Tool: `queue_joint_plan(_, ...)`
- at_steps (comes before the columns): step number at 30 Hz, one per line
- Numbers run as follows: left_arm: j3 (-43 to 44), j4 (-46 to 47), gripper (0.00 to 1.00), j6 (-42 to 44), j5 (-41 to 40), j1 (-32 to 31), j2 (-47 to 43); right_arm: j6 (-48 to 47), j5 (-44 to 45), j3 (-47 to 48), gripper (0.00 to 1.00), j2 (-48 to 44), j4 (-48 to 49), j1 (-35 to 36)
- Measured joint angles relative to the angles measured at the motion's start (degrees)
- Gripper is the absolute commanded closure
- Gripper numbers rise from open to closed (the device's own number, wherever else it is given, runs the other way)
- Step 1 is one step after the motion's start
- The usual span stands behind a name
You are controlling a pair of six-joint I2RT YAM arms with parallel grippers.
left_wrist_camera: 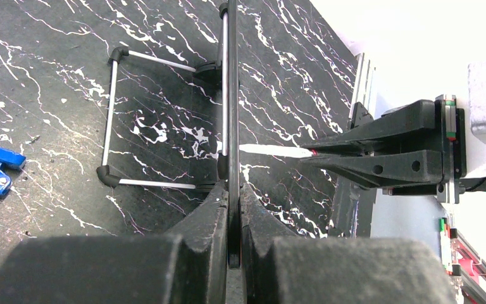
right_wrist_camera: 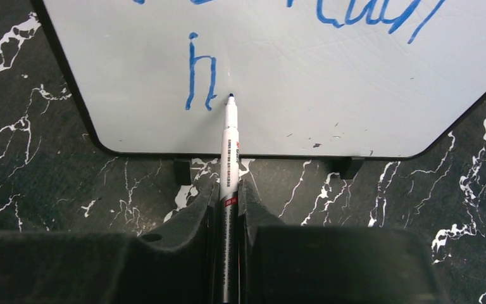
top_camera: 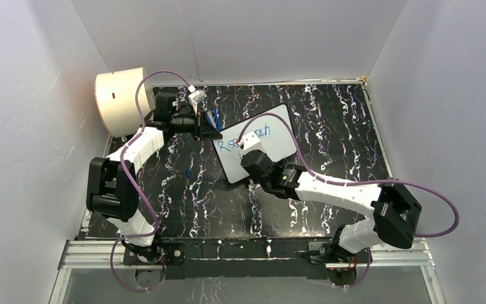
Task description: Write a sentence on the whiteboard
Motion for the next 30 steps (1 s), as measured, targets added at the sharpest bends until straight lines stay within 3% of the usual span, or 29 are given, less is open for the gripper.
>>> queue_joint_plan(30, 0.0, 0.0, 1.00, 0.1, -0.1, 0.0, 0.0, -2.2, -0.2, -0.4, 1.00, -1.0, 5.5, -1.6)
